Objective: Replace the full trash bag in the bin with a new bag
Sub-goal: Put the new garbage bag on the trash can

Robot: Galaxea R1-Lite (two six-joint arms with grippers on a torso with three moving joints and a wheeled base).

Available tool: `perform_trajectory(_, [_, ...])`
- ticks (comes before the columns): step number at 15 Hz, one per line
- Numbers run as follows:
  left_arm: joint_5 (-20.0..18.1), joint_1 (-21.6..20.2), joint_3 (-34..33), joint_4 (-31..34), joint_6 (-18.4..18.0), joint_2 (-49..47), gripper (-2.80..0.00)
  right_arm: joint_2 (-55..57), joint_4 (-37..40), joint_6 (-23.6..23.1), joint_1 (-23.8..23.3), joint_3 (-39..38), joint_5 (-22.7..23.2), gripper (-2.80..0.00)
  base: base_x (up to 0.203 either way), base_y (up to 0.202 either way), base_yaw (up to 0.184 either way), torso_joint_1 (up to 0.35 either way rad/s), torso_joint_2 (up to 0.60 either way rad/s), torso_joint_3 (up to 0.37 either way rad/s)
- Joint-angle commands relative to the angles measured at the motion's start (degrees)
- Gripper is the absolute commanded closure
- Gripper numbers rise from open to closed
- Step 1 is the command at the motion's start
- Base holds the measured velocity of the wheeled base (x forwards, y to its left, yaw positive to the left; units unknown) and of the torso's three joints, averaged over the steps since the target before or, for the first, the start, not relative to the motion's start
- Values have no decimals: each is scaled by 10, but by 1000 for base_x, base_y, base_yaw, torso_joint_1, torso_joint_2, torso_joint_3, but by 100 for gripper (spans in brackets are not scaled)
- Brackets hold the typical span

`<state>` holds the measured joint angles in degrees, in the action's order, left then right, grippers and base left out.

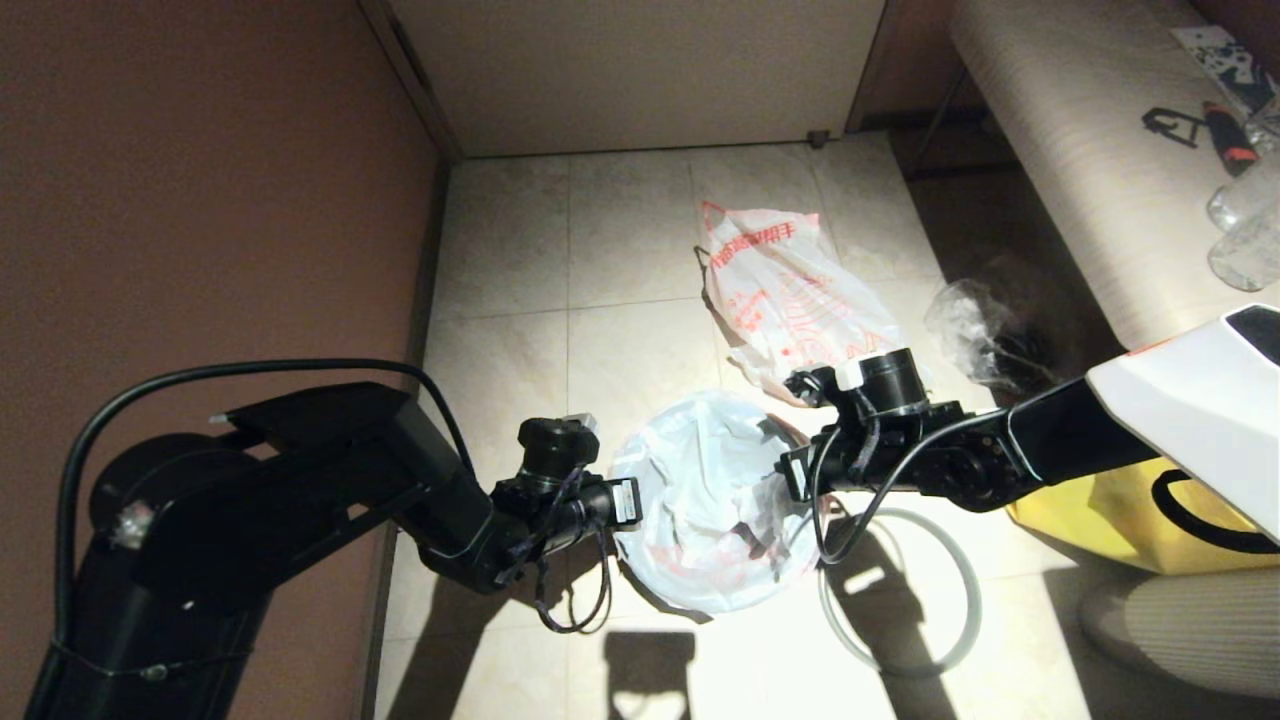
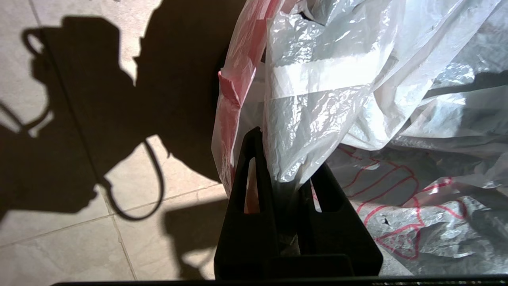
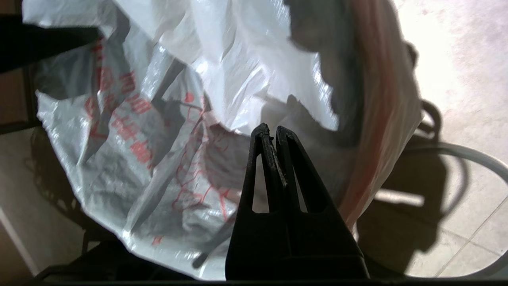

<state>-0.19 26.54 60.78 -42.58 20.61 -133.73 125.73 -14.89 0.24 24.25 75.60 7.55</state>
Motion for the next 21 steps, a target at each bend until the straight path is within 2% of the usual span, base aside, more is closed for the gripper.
perform_trajectory(1, [-1, -2, 1, -4, 0, -1, 0, 21, -14, 0, -4, 6, 0, 0, 0, 0, 0, 0, 0, 0])
perform_trajectory(5, [-1, -2, 0, -5, -1, -4, 0, 21, -56, 4, -22, 3, -4, 0, 0, 0, 0, 0, 0, 0])
perform_trajectory(9, [-1, -1, 0, -4, -2, -5, 0, -17, -59, 18, -30, -20, -4, 0, 0, 0, 0, 0, 0, 0])
perform_trajectory(21, [1, -1, 1, -5, -3, -7, 0, 8, -117, 18, -58, -74, -4, 0, 0, 0, 0, 0, 0, 0])
